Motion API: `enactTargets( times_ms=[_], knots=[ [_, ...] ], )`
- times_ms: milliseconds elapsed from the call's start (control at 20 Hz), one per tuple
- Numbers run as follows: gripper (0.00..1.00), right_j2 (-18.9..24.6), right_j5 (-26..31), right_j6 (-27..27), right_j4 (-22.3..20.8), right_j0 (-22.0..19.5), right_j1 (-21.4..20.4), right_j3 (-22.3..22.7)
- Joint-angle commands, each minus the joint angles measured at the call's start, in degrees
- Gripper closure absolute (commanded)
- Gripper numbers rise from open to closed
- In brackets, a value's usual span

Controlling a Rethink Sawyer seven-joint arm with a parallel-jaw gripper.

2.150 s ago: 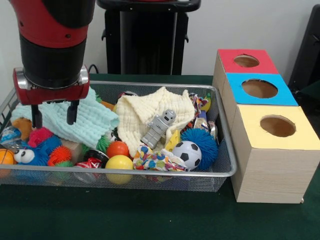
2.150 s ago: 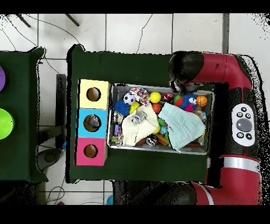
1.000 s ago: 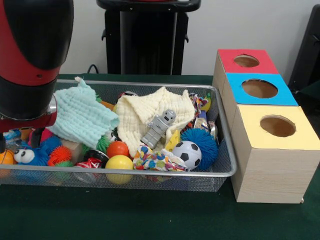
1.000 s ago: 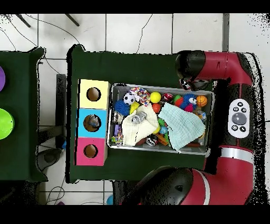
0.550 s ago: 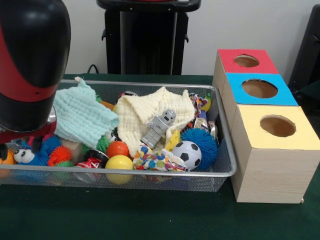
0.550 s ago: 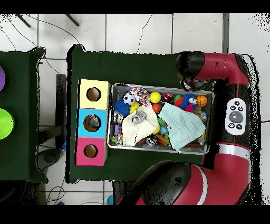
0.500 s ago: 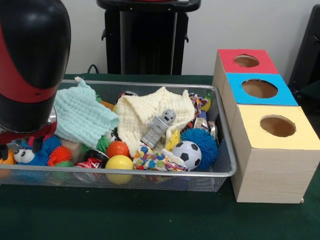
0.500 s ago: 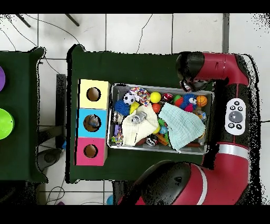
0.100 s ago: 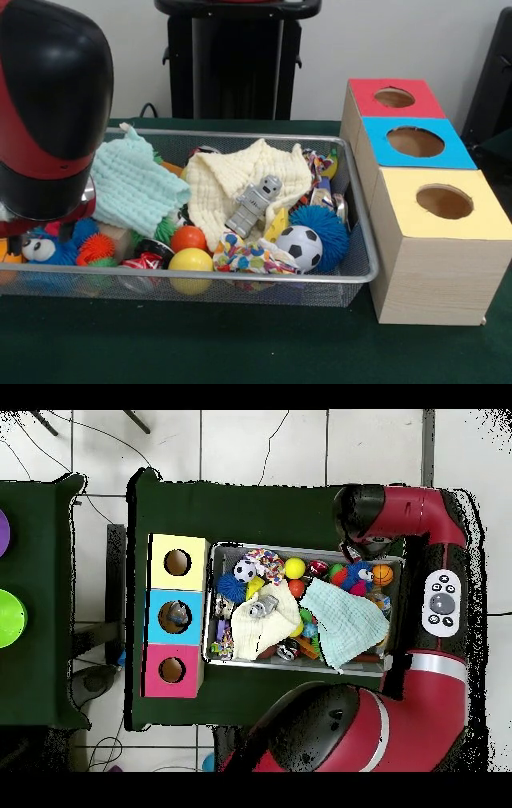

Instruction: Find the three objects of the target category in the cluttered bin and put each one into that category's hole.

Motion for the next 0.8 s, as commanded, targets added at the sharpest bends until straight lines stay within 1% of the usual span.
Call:
enactTargets(
  times_ms=[50, 250, 300, 450, 800],
  knots=[
    [0.0, -0.9, 6.6, -19.0, -5.5, 1.1, 1.8, -1.9],
    [0.0, -2.0, 6.8, -19.8, -6.2, 0.8, 1.5, -1.8],
    [0.0, -2.5, 6.3, -19.1, -6.1, 1.0, 1.0, -0.5],
    [0.0, -3.3, 6.6, -19.2, -6.8, 1.3, 1.8, -1.1],
    [0.0, -3.3, 8.3, -18.1, -6.0, 1.7, 3.4, -0.9]
  ],
)
